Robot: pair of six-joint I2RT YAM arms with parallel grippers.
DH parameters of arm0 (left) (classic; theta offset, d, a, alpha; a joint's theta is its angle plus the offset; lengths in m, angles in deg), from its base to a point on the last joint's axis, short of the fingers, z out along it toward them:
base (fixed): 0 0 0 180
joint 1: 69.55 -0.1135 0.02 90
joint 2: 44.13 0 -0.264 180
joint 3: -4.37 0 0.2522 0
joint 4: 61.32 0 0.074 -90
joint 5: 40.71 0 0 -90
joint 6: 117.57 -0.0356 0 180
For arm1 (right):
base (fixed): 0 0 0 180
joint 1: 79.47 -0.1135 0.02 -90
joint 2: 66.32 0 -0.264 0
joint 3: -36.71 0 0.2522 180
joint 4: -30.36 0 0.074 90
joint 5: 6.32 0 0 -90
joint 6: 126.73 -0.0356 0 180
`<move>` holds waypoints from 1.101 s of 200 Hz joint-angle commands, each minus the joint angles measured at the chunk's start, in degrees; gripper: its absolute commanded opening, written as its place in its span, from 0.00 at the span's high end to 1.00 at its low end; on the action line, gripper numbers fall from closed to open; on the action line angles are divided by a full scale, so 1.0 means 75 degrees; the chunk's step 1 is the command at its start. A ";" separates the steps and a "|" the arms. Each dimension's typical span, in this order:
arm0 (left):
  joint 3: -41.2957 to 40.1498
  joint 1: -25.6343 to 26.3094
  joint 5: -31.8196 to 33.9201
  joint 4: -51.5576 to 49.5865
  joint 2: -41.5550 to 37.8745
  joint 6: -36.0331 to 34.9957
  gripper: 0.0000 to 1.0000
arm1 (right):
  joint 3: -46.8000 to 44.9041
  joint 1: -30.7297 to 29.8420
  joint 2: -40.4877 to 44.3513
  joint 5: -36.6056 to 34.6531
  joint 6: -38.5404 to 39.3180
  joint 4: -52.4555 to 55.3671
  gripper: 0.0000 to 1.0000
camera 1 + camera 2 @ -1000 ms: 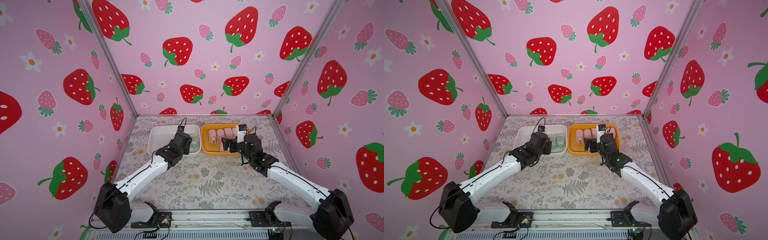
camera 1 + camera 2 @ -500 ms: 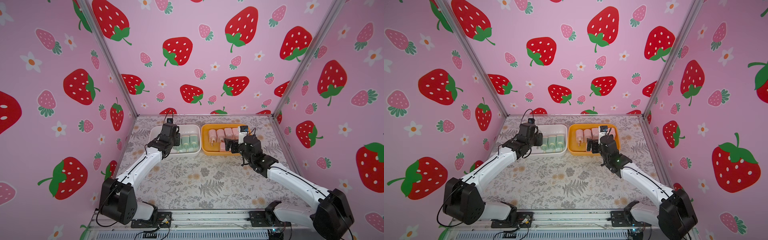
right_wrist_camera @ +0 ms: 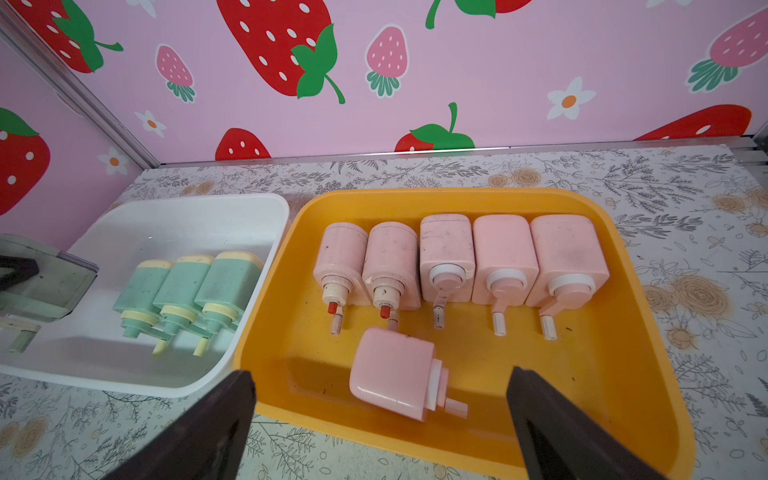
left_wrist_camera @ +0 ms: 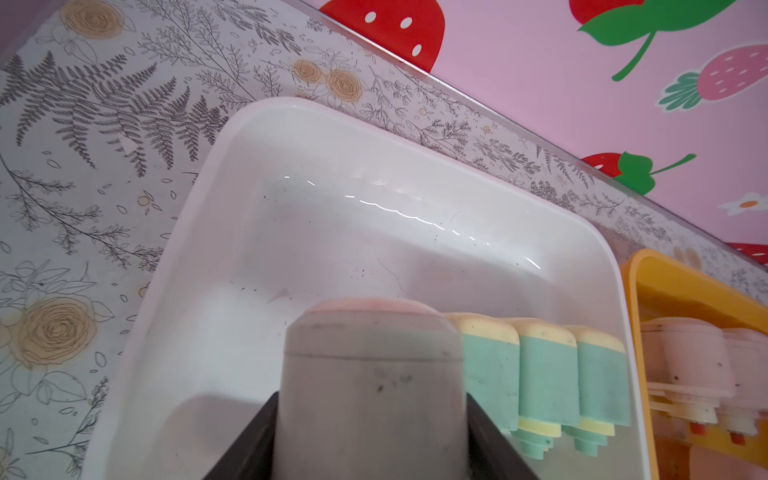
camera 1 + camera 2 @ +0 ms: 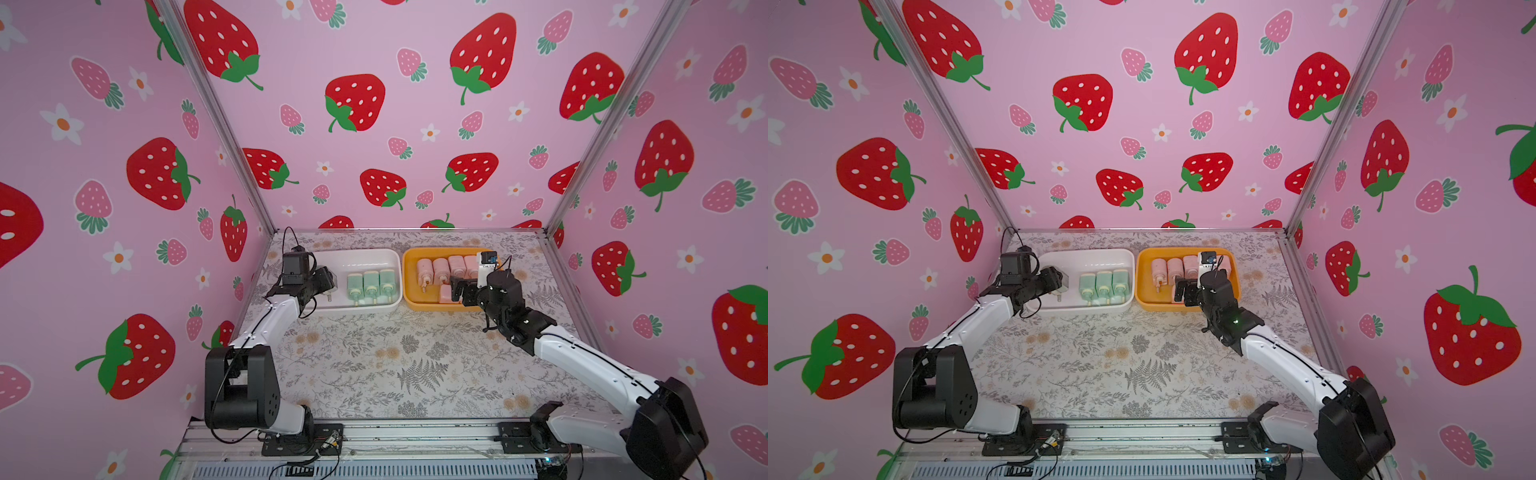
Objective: Place the pencil sharpeners by color into the storage box
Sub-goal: Place the pencil sharpener in the storage box.
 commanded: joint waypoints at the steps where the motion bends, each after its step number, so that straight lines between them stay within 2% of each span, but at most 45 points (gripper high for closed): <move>1: -0.0126 -0.0211 -0.0844 0.0709 0.0072 0.0221 1.00 | 0.0110 0.0009 0.0161 -0.0119 -0.0038 -0.0072 0.00; 22: -0.0234 -0.0240 -0.1099 0.0977 0.0220 0.0271 1.00 | 0.0130 0.0009 0.0152 -0.0085 -0.0015 -0.0064 0.00; 53: -0.0325 -0.0242 -0.0827 0.1086 0.0411 0.0522 1.00 | 0.0134 0.0009 0.0198 -0.0068 -0.0049 -0.0023 0.00; 129: -0.0285 -0.0166 -0.0931 0.1427 0.1172 0.0740 1.00 | -0.0053 0.0009 0.0470 -0.0156 -0.0201 0.0090 0.00; 143: -0.0267 -0.0128 -0.0935 0.1460 0.1263 0.0685 0.95 | -0.0052 0.0009 0.0511 -0.0175 -0.0202 0.0141 0.00; 146: -0.0259 -0.0129 -0.0928 0.1467 0.1271 0.0666 0.91 | -0.0045 0.0009 0.0512 -0.0169 -0.0202 0.0155 0.00; 177: -0.0122 0.0105 -0.0732 0.1326 0.1467 0.0442 0.76 | -0.0031 0.0010 0.0561 -0.0171 -0.0202 0.0244 0.00; 197: 0.0005 0.0338 -0.0401 0.1131 0.1586 0.0270 0.62 | -0.0026 0.0009 0.0580 -0.0189 -0.0235 0.0267 0.00; 220: 0.0073 0.0393 -0.0468 0.1166 0.1750 0.0254 0.52 | -0.0029 0.0009 0.0607 -0.0168 -0.0263 0.0325 0.00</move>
